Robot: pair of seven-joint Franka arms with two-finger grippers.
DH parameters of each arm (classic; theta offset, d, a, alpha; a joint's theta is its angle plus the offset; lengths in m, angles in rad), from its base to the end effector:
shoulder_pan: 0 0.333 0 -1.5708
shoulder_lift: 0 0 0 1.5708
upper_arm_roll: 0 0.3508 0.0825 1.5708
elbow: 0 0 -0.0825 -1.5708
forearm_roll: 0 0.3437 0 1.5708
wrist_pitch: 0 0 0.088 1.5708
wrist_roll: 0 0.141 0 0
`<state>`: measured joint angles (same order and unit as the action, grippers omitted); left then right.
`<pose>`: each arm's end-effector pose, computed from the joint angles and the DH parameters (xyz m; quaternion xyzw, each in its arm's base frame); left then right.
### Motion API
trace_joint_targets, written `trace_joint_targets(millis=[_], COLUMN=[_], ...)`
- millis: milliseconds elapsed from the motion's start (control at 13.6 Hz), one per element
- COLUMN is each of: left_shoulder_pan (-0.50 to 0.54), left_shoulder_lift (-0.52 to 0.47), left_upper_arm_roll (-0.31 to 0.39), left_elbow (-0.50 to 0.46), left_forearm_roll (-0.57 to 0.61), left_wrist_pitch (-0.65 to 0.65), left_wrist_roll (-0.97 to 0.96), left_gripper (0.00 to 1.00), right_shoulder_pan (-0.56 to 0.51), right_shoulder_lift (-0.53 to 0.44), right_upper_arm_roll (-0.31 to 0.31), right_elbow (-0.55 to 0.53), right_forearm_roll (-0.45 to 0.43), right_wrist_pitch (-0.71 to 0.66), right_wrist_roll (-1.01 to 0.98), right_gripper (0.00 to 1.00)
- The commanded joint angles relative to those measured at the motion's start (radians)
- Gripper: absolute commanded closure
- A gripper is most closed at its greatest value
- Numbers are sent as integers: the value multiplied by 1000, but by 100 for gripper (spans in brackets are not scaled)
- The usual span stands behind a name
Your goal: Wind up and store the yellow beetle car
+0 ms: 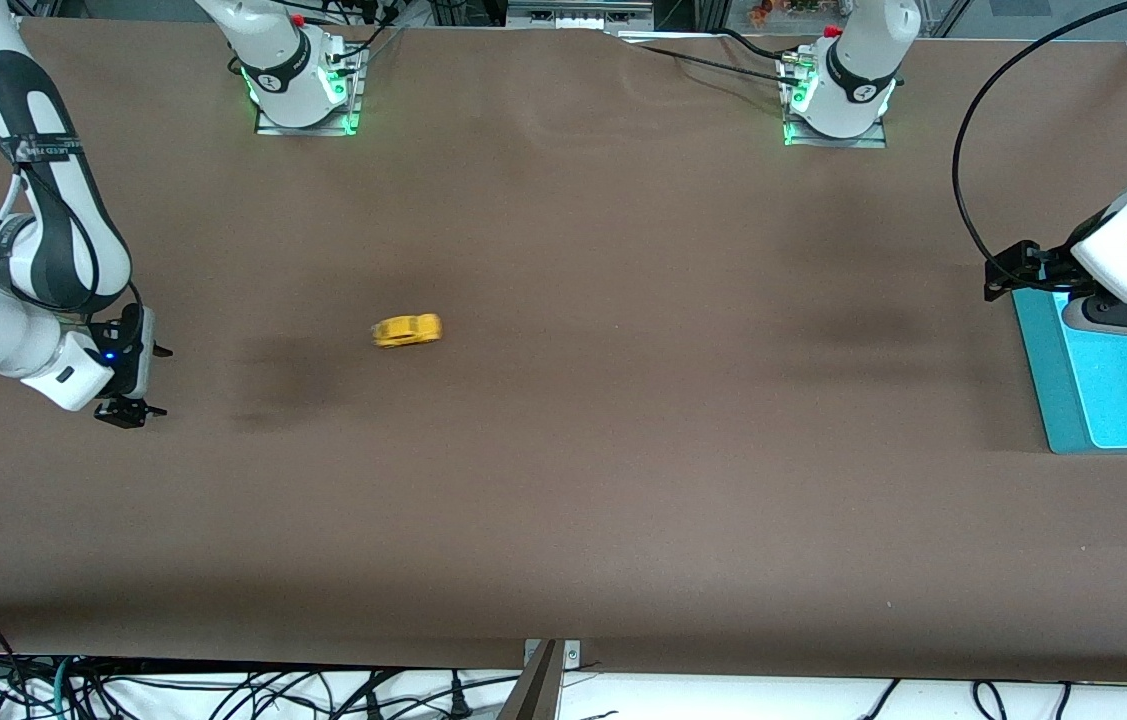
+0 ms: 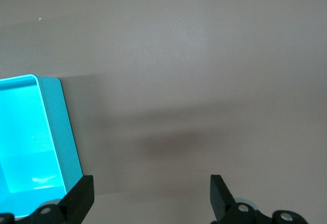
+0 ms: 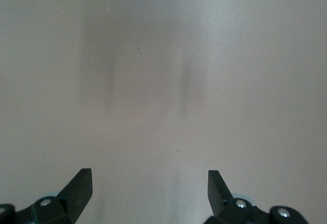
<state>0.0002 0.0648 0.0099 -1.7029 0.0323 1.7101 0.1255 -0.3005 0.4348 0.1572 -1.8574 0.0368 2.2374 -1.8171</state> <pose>0.5379 0.0094 0.5456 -0.9976 0.0603 0.0298 0.0143 0.6084 -0.0930 0.3089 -0.6821 -0.7293 -0.0253 0.0472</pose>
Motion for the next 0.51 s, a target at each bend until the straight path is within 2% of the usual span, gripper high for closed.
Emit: trace_joint_targets(millis=[0,441], left_shoulder_pan=[6,6], left_shoulder_lift=[15,15], left_upper_arm_roll=[-5,-5], left_elbow=[34,34], left_forearm_roll=[14,14], left_wrist_pitch=[-24,-24], left_wrist_roll=[5,3], left_gripper=[0,0], right_shoulder_pan=[-15,-12], right_shoulder_lift=[-51,-83], right_upper_arm_roll=[25,39], right_elbow=[12,82], right_forearm_roll=[-11,-21], right_wrist_pitch=[-42,-128], right_wrist_roll=[80,156], right_gripper=[0,0])
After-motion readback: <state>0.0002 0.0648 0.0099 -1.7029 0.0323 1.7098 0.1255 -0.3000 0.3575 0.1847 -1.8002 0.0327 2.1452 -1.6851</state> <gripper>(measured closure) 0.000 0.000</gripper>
